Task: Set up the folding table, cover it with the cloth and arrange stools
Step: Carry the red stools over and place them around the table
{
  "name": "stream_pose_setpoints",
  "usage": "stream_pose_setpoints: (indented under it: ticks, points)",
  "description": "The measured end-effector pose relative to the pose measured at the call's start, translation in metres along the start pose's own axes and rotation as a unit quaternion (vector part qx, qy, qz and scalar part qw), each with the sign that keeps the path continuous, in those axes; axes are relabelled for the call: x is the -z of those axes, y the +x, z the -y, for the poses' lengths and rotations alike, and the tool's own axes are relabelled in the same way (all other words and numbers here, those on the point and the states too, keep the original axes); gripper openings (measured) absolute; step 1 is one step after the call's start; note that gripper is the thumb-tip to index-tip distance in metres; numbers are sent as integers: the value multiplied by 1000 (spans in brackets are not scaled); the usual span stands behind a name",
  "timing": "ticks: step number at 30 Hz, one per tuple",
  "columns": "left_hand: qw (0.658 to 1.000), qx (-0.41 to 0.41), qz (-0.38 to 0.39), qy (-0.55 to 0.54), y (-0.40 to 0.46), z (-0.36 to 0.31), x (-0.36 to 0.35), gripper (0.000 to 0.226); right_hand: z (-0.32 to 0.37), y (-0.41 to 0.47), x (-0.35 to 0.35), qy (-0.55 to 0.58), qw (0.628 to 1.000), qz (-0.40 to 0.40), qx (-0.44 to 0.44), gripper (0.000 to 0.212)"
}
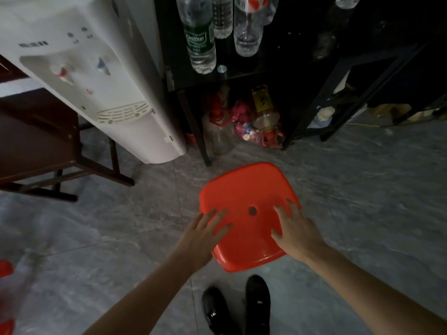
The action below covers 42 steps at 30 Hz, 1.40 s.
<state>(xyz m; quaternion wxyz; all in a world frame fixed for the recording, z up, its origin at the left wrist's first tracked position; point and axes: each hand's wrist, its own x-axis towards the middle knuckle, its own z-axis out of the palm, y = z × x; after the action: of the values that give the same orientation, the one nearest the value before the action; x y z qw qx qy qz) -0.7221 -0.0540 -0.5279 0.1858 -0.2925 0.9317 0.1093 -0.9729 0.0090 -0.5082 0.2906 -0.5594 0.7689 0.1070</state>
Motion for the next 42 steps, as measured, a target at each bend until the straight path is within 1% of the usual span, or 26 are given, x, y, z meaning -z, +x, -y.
stream_pose_setpoints:
  ticks: [2,4,10,12,14,16,18,20,22,25,31,34,37,42]
  points:
    - [1000,-3,-3,13,10,-2,-12,110,-6,8,-9,2,1000,-9,-7,72]
    - [999,-11,-2,31,19,-2,-23,102,-12,18,-16,2,1000,-23,-13,71]
    - [993,-62,-35,91,45,8,-48,76,-18,47,-30,-20,998,-56,-12,71]
    - [993,-63,-37,95,51,11,-52,76,-19,56,-33,-12,998,-64,-20,71]
    - [991,-69,-57,102,56,14,-55,74,-22,63,-37,-5,998,-64,-27,70]
    - [989,-89,-60,105,61,18,-56,79,-25,69,-38,1,997,-65,-30,69]
    - [988,-105,-45,101,65,25,-56,97,-27,73,-38,21,997,-63,-33,66]
    - [989,-102,-7,105,69,31,-53,116,-29,77,-37,57,996,-53,-35,64]
    - [987,-107,12,117,75,37,-54,125,-33,80,-37,86,995,-37,-32,62]
    - [988,-112,28,102,80,40,-58,124,-37,84,-35,124,992,-16,-23,62]
    - [985,-126,-3,115,76,42,-63,130,-41,88,-30,137,990,11,-11,67]
    - [986,-121,-19,114,76,39,-66,123,-44,90,-30,154,988,17,-6,72]
    - [986,-111,-19,121,75,37,-67,118,-46,88,-30,164,986,15,-5,80]
    - [982,-130,-32,136,73,41,-65,112,-45,87,-30,174,985,3,-1,79]
